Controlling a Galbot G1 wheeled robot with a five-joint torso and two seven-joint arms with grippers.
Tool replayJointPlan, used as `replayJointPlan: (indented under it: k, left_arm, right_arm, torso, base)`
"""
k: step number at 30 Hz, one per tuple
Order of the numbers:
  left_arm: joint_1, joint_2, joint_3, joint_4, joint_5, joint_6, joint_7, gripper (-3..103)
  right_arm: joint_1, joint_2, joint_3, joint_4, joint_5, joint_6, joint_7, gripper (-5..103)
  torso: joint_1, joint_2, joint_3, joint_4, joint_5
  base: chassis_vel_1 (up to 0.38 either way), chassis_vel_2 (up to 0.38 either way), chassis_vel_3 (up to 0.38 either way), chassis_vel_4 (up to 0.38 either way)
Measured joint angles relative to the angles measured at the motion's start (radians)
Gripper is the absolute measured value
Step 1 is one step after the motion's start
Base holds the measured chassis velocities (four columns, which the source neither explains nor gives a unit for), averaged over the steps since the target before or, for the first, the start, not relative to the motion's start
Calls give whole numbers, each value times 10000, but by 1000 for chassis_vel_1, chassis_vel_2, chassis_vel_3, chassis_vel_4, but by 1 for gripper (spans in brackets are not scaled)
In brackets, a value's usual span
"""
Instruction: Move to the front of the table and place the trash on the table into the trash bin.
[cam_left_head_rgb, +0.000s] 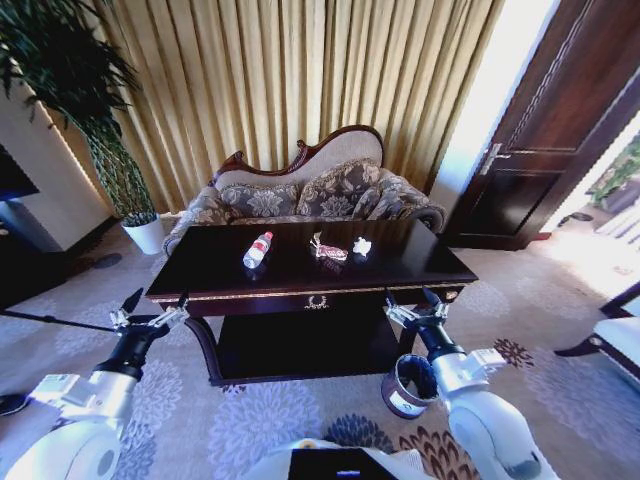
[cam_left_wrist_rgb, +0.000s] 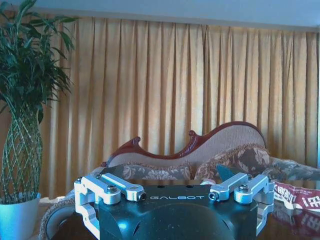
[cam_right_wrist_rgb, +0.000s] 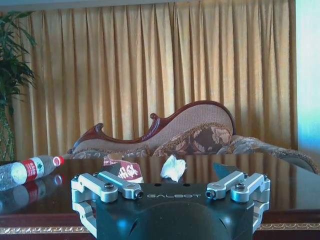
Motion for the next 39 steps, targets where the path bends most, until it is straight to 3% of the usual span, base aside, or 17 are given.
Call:
replayJointPlan:
  k: [6, 25, 30, 34, 39]
  left_arm:
    - [20, -22, -82, -56, 0, 263, -255, 100]
    - [38, 4, -72, -70, 23, 316, -313, 100]
    - [114, 14, -101, -119, 27, 317, -313, 100]
    - [165, 23, -118, -83, 45, 281, -297, 100]
    - [222, -13, -171, 41, 162, 125, -273, 100]
  right_arm:
    - [72, 51, -47, -177, -12, -1, -28, 100]
    - [81, 16, -71, -237, 19, 2, -4, 100]
    - [254, -366, -122, -310, 410, -129, 67, 100]
    - [997, -1318, -306, -634, 1593, -1004, 907, 100]
    - [2219, -2370, -455, -1322, 2797, -1693, 1247, 100]
  torso:
    - [-1, 1, -1, 0, -2]
    - [7, -4, 3, -3, -3]
    - [4, -3, 0, 0, -4]
    - [-8, 4, -3, 0, 0]
    - [-2, 0, 1, 0, 0]
  base:
    - [-13, 9, 6, -7]
    - [-149, 136, 147, -145]
    - [-31, 41, 21, -35]
    - [0, 0, 0, 0]
    - [0, 0, 0, 0]
